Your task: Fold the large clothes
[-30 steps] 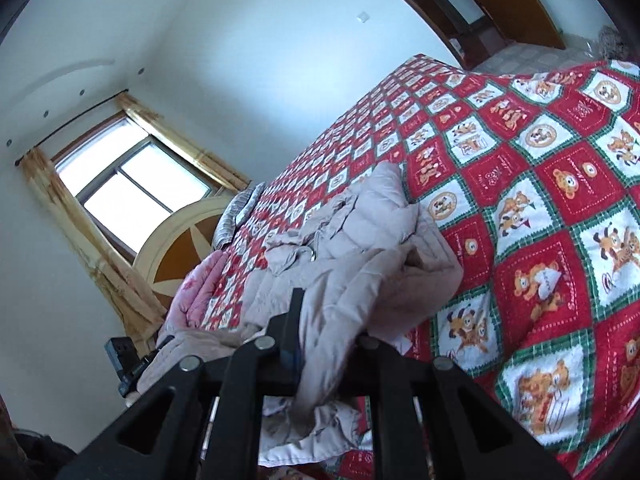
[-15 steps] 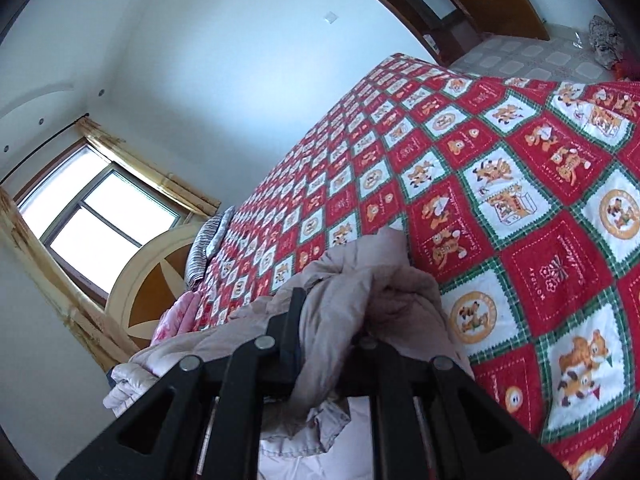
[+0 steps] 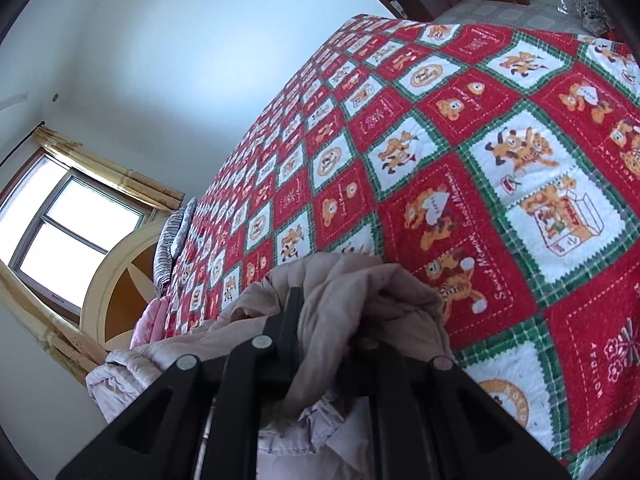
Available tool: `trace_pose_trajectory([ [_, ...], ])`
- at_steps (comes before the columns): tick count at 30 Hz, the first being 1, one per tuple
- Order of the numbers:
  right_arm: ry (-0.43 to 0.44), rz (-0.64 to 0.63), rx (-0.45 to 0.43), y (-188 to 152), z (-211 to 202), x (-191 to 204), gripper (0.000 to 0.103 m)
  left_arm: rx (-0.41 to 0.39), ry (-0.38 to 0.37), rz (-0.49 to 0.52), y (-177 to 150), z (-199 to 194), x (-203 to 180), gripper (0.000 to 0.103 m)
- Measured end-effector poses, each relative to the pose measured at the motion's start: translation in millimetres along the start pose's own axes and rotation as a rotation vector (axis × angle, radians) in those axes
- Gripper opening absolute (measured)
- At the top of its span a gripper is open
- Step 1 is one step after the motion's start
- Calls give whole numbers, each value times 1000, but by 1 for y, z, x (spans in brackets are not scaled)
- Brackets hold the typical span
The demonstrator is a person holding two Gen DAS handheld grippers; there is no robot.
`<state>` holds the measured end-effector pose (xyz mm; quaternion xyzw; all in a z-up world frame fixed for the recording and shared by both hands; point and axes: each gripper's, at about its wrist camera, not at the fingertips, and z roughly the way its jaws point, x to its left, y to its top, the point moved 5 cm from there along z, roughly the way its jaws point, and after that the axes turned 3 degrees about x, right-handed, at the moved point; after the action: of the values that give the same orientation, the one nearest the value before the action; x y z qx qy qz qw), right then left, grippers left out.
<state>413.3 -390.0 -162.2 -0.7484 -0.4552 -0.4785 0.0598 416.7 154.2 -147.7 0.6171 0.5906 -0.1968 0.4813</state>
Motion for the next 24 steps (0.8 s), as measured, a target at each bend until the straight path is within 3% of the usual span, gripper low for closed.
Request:
trace_pose_trajectory([
  [7,131,96,39,8,16,-19,15,-2,-193,-113,2,-28,18,30],
  [10,156,129,53,10,20,-22,18,-57,-224,-141,3,-43,20,54],
  [11,151,134,50,12,20,-24,19,-109,-192,-143,5,-52,22,82],
  [12,150,139,47,13,20,-25,20,-187,-161,-146,7,-67,23,99],
  [14,176,159,43,14,20,-25,25,-296,-152,-149,10,-87,24,99],
  [16,132,125,29,15,19,-21,28,-325,-95,-162,12,-92,21,99],
  [18,91,82,4,17,18,-13,37,-350,41,-141,14,-89,11,99],
  [21,51,56,-46,20,18,0,54,-374,280,-24,15,-74,-19,99],
  [24,13,22,-86,21,20,12,67,-420,430,127,12,-53,-58,99],
])
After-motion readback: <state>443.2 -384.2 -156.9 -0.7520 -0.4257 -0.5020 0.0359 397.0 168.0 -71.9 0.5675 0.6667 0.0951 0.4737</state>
